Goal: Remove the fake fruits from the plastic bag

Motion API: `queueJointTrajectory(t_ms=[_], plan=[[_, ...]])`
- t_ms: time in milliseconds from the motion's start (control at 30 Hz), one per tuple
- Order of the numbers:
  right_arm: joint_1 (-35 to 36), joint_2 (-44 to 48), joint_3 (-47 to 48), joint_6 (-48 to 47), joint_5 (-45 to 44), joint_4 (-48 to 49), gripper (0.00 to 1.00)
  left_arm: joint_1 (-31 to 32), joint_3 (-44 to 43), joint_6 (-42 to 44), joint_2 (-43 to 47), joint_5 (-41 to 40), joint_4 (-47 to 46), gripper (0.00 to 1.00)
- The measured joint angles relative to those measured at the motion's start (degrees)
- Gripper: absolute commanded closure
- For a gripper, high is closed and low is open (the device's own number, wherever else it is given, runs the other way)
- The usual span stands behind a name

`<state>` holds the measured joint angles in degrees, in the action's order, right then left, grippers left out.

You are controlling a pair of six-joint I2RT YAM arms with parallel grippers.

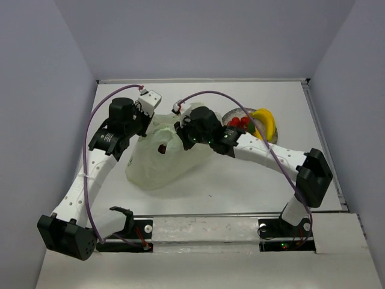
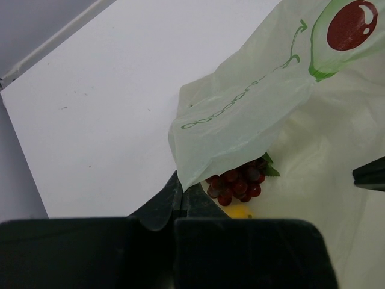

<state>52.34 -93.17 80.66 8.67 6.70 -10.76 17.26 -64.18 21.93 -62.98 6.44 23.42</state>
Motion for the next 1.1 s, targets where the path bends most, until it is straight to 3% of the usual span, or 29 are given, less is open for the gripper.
queueJointTrajectory(t_ms=[167, 367, 567, 700, 900, 1100], plan=[[3.8, -4.0, -2.7, -0.7, 1.7, 0.9, 0.99, 0.0, 0.0, -0.5, -0.5, -0.2, 0.0, 1.00], [14.7, 0.0, -13.9, -3.1, 0.7, -0.1, 0.97, 0.0, 2.5, -0.3, 0.1, 0.7, -1.6, 1.00], [12.8, 1.1, -17.1, -3.9, -6.9, -1.7, 0.70, 0.1, 10.9, 4.8, 7.1, 6.8, -3.3, 1.00], [9.4, 1.1, -17.1, -2.9, -9.3, 1.6, 0.68, 1.5, 17.0, 10.9, 13.2, 10.8, -3.5, 1.00], [7.1, -3.4, -12.9, -0.7, -10.7, 7.2, 0.63, 2.7, 18.7, 14.3, 13.6, 13.1, -3.9, 1.00], [6.8, -13.7, -5.8, 0.7, -9.7, 13.7, 0.47, 2.7, 18.7, 11.0, 11.1, 10.6, -7.2, 1.00]])
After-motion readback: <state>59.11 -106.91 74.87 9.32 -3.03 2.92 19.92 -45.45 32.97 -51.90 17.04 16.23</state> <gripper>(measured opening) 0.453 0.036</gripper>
